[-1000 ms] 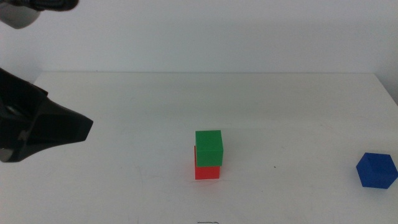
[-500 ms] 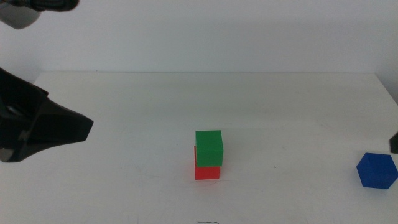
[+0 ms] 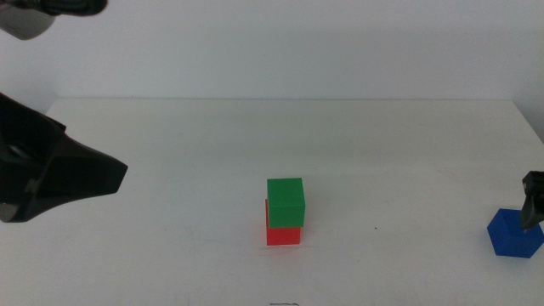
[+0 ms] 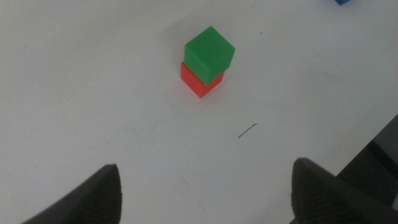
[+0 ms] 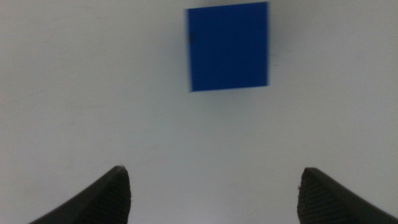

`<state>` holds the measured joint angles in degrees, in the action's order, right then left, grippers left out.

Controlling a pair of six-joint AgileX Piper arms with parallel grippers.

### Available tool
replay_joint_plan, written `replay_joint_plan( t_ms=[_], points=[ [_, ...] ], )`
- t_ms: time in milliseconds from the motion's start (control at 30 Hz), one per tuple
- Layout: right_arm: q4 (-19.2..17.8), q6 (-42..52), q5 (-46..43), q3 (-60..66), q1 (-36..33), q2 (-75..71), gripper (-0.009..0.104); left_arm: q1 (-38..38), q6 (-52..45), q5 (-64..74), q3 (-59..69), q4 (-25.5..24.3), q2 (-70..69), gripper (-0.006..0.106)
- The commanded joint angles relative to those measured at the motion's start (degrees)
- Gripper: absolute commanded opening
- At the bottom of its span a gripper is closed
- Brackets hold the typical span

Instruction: Stack red cubes first, then green, then blue cubes in a specific spot.

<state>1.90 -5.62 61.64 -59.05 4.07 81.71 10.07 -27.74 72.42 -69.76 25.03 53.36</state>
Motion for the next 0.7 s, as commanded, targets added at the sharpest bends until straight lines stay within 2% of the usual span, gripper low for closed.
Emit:
replay_joint_plan(
  t_ms=[0,100,333,500,600,667],
  points=[
    [-1.9,0.7,-2.5,-1.8,0.8,0.3,0.094,0.0,0.3,3.1,-1.4,2.5,-0.5,0.094],
    [-1.9,0.8,-7.2,-1.8,0.8,2.4,0.094,0.0,0.3,3.1,-1.4,2.5,-0.5,0.094],
    [-5.3,2.6,-12.9,-1.8,0.8,8.5,0.094,0.0,0.3,3.1,-1.4,2.5,-0.5,0.094],
    [-5.2,2.6,-16.6,-1.8,0.8,12.0,0.093,0.0,0.3,3.1,-1.4,2.5,-0.5,0.094],
    [-5.2,2.6,-17.3,-1.8,0.8,14.3,0.088,0.0,0.3,3.1,-1.4,2.5,-0.5,0.094],
    [-5.2,2.6,-17.7,-1.8,0.8,15.7,0.081,0.0,0.3,3.1,-1.4,2.5,-0.5,0.094]
  ],
)
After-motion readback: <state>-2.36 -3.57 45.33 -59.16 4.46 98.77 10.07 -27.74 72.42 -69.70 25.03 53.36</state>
